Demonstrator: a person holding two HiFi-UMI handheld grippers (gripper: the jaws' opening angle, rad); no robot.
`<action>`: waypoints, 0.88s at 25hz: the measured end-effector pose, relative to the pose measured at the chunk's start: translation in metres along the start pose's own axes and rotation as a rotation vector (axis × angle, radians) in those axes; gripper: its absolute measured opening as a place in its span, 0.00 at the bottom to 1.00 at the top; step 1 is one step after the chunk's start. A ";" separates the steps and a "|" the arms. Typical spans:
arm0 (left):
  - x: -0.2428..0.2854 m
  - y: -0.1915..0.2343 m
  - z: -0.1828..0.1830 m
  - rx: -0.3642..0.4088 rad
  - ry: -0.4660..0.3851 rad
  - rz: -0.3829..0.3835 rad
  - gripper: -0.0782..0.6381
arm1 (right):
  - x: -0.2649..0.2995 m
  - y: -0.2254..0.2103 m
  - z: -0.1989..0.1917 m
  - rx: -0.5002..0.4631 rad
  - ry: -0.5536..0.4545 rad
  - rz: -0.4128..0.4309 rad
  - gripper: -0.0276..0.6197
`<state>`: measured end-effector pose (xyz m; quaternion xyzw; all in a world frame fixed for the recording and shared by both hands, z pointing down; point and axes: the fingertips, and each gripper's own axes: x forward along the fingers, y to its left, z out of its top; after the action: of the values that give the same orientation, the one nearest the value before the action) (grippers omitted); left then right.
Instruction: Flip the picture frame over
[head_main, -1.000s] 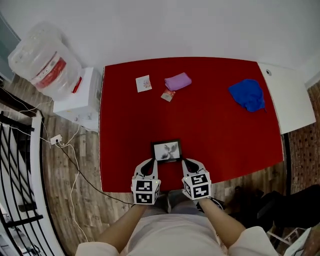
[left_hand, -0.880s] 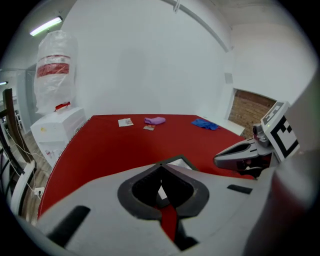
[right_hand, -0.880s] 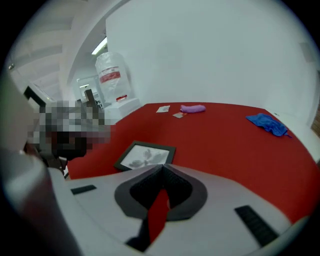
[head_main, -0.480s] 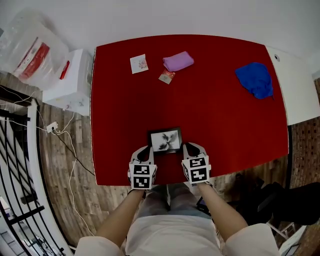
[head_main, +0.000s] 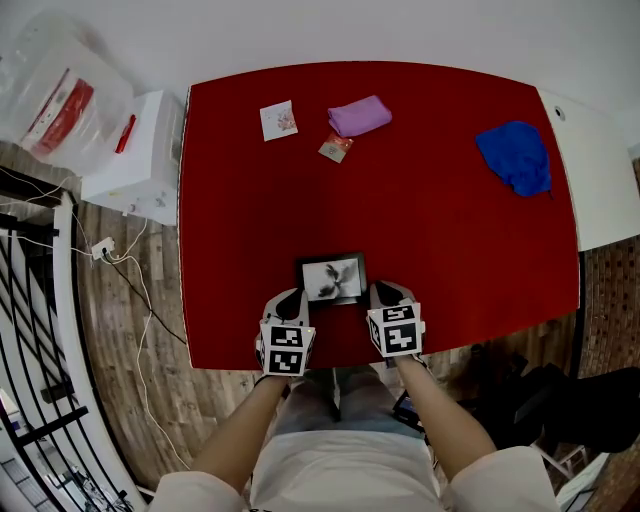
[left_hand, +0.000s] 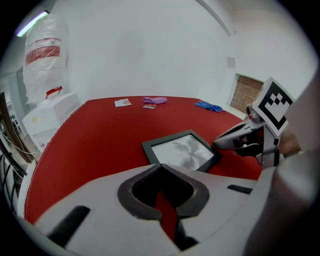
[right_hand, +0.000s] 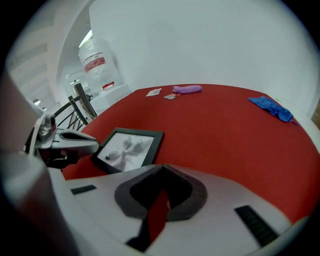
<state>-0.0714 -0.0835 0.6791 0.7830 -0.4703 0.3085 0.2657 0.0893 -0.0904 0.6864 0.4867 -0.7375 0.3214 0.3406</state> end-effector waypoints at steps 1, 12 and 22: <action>0.001 0.000 -0.002 -0.005 0.005 0.002 0.12 | 0.001 0.000 -0.001 0.001 0.007 0.003 0.05; 0.003 0.000 -0.006 0.018 0.003 0.015 0.12 | 0.006 0.007 -0.004 0.013 0.025 0.063 0.05; 0.003 0.004 -0.006 0.037 0.004 0.013 0.12 | 0.001 0.020 0.006 0.126 0.002 0.222 0.05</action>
<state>-0.0753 -0.0826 0.6859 0.7842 -0.4690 0.3203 0.2500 0.0689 -0.0897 0.6811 0.4221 -0.7648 0.4035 0.2722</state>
